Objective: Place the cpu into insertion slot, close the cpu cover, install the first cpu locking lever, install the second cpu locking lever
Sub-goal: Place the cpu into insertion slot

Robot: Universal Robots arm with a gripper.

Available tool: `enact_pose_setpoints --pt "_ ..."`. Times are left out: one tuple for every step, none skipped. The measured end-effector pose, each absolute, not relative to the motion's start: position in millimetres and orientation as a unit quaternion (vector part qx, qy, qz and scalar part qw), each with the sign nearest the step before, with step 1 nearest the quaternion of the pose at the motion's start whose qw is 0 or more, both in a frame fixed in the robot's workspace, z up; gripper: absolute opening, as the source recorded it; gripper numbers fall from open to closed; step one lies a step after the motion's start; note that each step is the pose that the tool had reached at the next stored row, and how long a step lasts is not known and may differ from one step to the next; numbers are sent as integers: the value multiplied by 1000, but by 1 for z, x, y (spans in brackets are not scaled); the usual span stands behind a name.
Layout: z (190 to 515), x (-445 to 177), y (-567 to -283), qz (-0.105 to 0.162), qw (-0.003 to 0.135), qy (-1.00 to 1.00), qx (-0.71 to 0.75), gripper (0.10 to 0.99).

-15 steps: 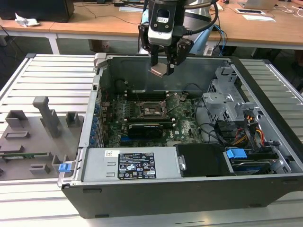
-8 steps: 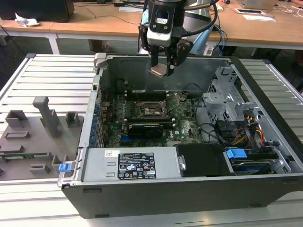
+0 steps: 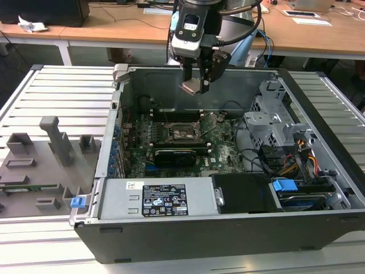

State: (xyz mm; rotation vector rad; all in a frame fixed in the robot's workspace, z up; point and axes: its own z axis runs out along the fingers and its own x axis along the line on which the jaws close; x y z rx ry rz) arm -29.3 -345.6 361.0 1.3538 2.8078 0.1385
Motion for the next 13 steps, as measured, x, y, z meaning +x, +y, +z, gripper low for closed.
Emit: enact_pose_setpoints --pt "361 -29 -346 44 11 899 435 541" --pt "360 -29 -346 44 11 899 436 541" --pt "360 -29 -346 44 11 899 436 541" --pt "360 -29 -346 44 11 898 437 541" --pt "360 -29 -346 44 11 898 438 541" --pt "359 -29 -346 44 11 898 438 541" --pt "359 -29 -346 44 11 897 439 541" --pt "359 -29 -346 44 11 897 440 541" --pt "359 -29 -346 44 11 897 441 541" --pt "358 -29 -346 44 11 896 441 541" --pt "358 -29 -346 44 11 896 442 541" --pt "358 -29 -346 44 11 895 443 541" --pt "358 -29 -346 44 11 895 443 541"
